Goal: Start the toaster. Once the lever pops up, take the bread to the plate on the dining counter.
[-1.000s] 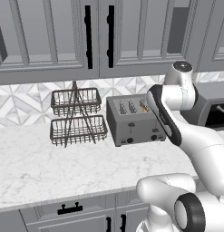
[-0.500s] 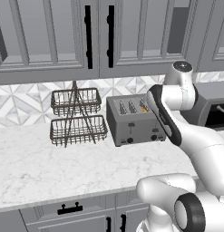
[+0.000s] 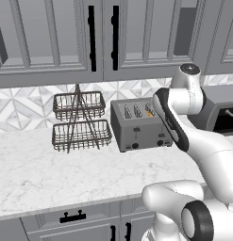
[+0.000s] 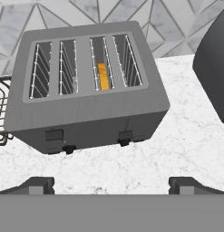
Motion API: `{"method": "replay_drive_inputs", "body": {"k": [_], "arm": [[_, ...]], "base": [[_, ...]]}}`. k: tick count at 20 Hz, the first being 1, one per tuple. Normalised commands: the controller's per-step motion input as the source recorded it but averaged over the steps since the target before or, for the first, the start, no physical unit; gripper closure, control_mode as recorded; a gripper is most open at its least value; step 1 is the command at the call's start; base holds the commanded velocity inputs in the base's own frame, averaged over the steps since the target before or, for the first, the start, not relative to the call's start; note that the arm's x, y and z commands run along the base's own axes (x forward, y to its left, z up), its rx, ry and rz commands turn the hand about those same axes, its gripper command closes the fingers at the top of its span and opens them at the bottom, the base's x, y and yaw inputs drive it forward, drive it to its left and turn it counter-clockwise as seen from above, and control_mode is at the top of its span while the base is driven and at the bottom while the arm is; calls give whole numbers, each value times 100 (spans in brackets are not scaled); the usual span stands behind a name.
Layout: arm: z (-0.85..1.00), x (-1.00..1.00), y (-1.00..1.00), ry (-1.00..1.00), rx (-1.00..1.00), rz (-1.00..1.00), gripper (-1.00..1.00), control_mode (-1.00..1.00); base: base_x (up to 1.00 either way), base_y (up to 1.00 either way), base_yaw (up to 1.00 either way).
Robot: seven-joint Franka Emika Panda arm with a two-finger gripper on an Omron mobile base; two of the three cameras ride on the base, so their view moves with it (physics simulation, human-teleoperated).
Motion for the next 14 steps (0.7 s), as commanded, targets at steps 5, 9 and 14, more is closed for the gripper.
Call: {"method": "replay_drive_inputs", "body": {"k": [5,9,14], "arm": [[0,0,0,0,0,0,-100,-100],[0,0,0,0,0,0,-100,-100],[0,0,0,0,0,0,-100,-100]], "base": [[0,0,0],[0,0,0],[0,0,0]]}}
